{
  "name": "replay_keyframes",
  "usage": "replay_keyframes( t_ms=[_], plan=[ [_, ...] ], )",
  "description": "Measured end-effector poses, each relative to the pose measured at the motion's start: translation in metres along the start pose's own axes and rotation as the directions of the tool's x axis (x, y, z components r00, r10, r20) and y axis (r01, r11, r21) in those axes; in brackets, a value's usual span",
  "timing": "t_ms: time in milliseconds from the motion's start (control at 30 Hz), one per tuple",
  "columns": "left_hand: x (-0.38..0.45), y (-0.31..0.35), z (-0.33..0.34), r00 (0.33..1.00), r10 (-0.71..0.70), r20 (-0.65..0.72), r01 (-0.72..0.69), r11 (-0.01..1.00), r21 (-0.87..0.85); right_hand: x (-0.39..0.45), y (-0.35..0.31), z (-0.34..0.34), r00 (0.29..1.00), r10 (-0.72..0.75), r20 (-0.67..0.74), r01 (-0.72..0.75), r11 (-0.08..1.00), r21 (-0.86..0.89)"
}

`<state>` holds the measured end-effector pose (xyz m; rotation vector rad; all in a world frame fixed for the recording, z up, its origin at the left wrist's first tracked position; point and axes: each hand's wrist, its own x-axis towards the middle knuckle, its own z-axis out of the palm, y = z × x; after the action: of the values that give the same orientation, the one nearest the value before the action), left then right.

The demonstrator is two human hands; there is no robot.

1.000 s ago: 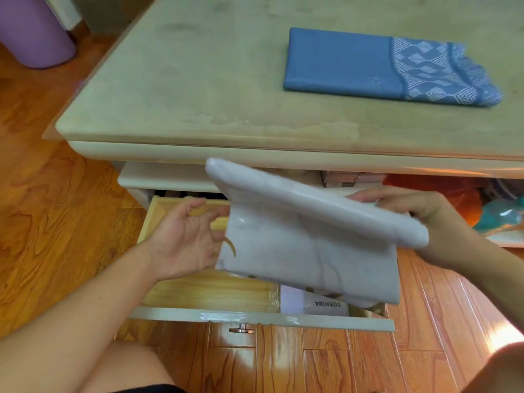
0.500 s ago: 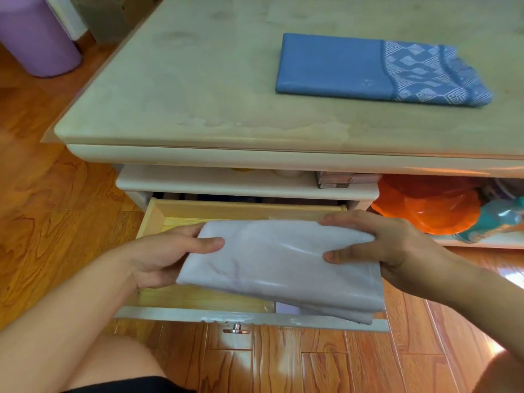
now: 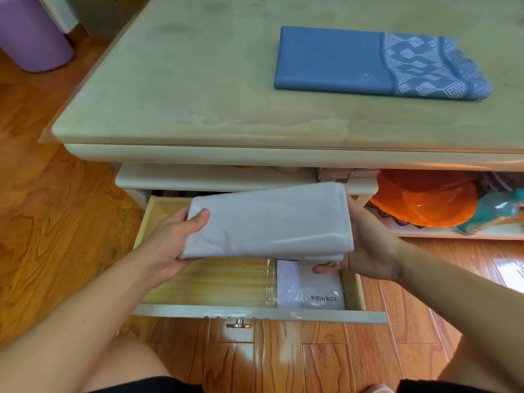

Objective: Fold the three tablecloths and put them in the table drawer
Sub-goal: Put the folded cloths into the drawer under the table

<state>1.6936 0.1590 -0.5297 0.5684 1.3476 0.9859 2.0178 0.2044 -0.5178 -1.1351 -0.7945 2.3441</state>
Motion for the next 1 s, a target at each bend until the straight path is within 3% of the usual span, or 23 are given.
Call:
replay_keyframes(
  t_ms=[167,233,367,467,500,567,600,633,700,767,800,867,933,1000],
  plan=[
    [0.023,-0.020,-0.018,0.990,0.080,-0.113,-0.029,0.917,0.398,0.016,0.021,0.000,0.996,0.036,0.079,-0.035,0.999,-0.022],
    [0.031,-0.029,-0.032,0.989,0.086,-0.123,-0.009,0.851,0.525,0.035,0.037,0.005,0.993,0.098,-0.062,-0.105,0.989,-0.107],
    [0.037,-0.043,-0.065,0.987,-0.078,-0.139,0.156,0.666,0.730,0.084,0.076,0.028,0.934,0.190,-0.302,-0.272,0.927,-0.258],
    [0.051,-0.039,-0.087,0.993,-0.019,-0.119,0.110,0.557,0.823,0.122,0.076,0.044,0.907,0.167,-0.387,-0.273,0.933,-0.236],
    [0.056,-0.036,-0.088,0.991,0.047,-0.125,0.089,0.468,0.879,0.133,0.073,0.048,0.897,0.157,-0.413,-0.270,0.935,-0.230],
    [0.055,-0.036,-0.074,0.967,0.248,-0.057,0.035,0.092,0.995,0.147,0.072,0.055,0.868,0.075,-0.491,-0.292,0.877,-0.383],
    [0.053,-0.040,-0.064,0.951,0.301,0.077,-0.036,-0.141,0.989,0.147,0.071,0.057,0.842,-0.016,-0.539,-0.350,0.743,-0.570],
    [0.050,-0.047,-0.054,0.946,0.258,0.197,-0.125,-0.268,0.955,0.145,0.070,0.058,0.822,-0.134,-0.553,-0.405,0.545,-0.734],
    [0.048,-0.064,-0.043,0.961,0.047,0.271,-0.237,-0.363,0.901,0.139,0.071,0.058,0.798,-0.368,-0.477,-0.433,0.201,-0.879],
    [0.054,-0.069,-0.047,0.966,-0.079,0.247,-0.258,-0.370,0.893,0.136,0.077,0.057,0.816,-0.520,-0.252,-0.335,-0.070,-0.940],
    [0.058,-0.067,-0.052,0.963,-0.105,0.249,-0.271,-0.358,0.894,0.138,0.082,0.055,0.848,-0.520,-0.096,-0.244,-0.223,-0.944],
    [0.063,-0.060,-0.061,0.948,-0.152,0.280,-0.315,-0.321,0.893,0.146,0.097,0.045,0.924,-0.349,0.156,-0.035,-0.485,-0.874],
    [0.066,-0.057,-0.065,0.937,-0.169,0.306,-0.346,-0.328,0.879,0.153,0.105,0.035,0.963,-0.189,0.191,0.049,-0.574,-0.818],
    [0.066,-0.060,-0.066,0.942,-0.143,0.302,-0.333,-0.323,0.886,0.153,0.101,0.036,0.988,-0.102,0.113,0.031,-0.594,-0.804]
  ],
)
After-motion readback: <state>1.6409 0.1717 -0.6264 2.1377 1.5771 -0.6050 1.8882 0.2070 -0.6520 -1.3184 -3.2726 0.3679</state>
